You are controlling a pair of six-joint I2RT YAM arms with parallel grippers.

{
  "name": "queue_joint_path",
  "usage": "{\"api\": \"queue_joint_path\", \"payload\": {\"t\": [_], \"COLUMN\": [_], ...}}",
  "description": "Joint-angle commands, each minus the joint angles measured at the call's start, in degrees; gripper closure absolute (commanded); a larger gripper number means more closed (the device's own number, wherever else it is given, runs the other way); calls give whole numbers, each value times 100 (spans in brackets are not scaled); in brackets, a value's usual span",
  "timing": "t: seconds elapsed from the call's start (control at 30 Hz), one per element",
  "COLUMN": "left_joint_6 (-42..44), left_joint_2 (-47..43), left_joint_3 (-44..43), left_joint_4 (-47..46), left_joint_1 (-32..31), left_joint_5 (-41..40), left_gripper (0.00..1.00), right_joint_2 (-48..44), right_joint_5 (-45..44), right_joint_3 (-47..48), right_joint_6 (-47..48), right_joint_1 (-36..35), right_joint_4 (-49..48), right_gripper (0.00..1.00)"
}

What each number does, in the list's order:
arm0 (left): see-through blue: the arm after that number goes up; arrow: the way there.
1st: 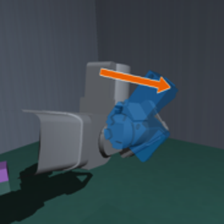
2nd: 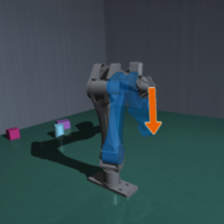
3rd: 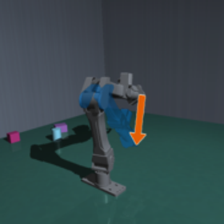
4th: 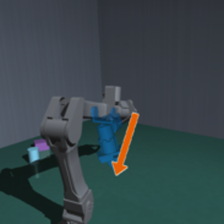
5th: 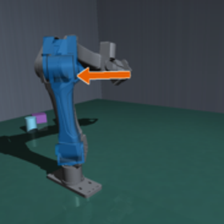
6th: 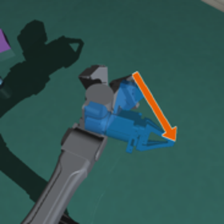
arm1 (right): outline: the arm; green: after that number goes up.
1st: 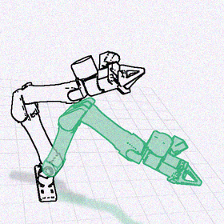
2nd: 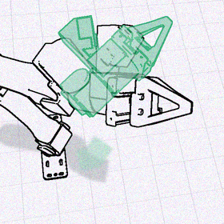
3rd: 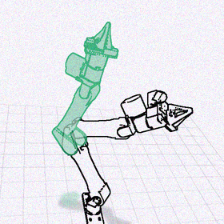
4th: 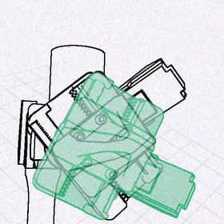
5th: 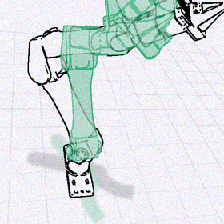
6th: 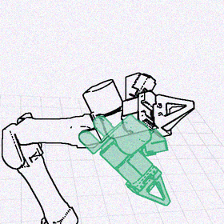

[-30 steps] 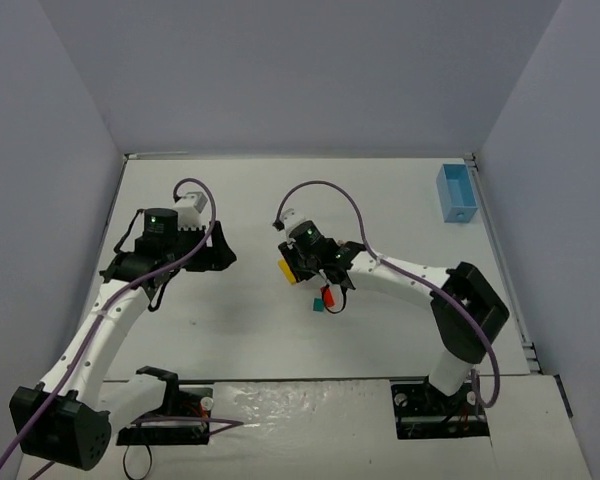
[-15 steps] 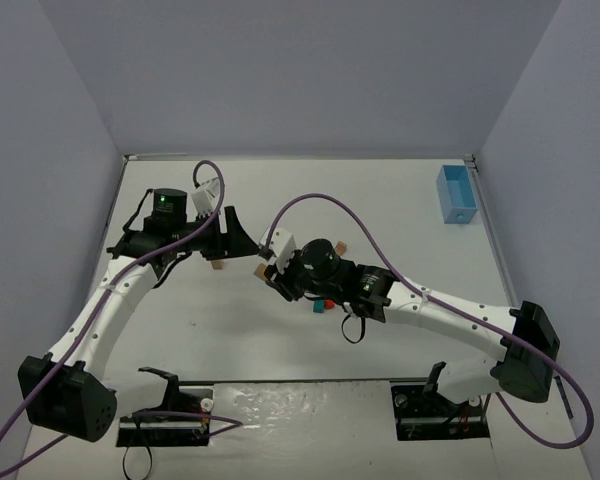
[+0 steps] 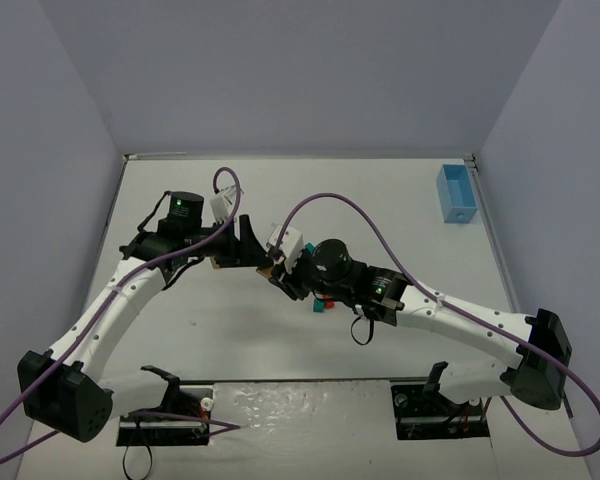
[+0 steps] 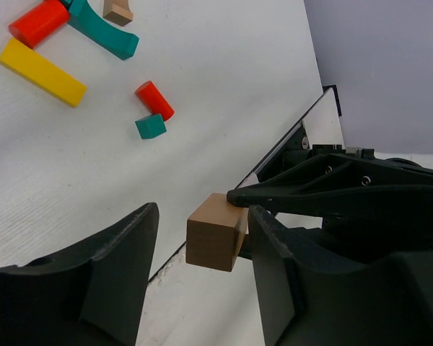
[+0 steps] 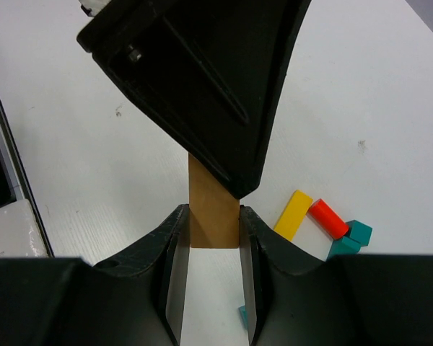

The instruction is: Build the wood block tower

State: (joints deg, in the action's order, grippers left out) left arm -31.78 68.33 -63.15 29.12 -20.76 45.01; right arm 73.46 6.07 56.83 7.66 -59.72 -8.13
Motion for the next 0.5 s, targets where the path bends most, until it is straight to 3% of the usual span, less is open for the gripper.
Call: {"api": "queue_joint_path", "payload": {"t": [0.0,0.23,0.33,0.4,0.47], "left_joint_6": [-65,-65,-62,-34,7], "left_joint_2": [-187,-254,-292,-352,-402], "left_joint_3": [-41,-17,-11,1,19], "left_joint_4": [-196,-201,-197,-197,-161], "left_joint_1": [-69,-108,-113,-113,-113], "left_joint_5": [97,8,-3,-100,-242], "left_gripper": [57,79,96,100,100], "right_joint_2": [-273,-263,-242,-218,-210], "right_joint_5": [1,-78,-118,-164,-199], "right_joint_3": [-13,-84,-103,-115,-127], "right_joint_6": [51,34,34,29,18], "right_joint_1": [-13,-9,-4,-4,10], "right_joint_4": [-578,-637,-665,-672,-665], "right_gripper": [100,100,99,91,74]}}
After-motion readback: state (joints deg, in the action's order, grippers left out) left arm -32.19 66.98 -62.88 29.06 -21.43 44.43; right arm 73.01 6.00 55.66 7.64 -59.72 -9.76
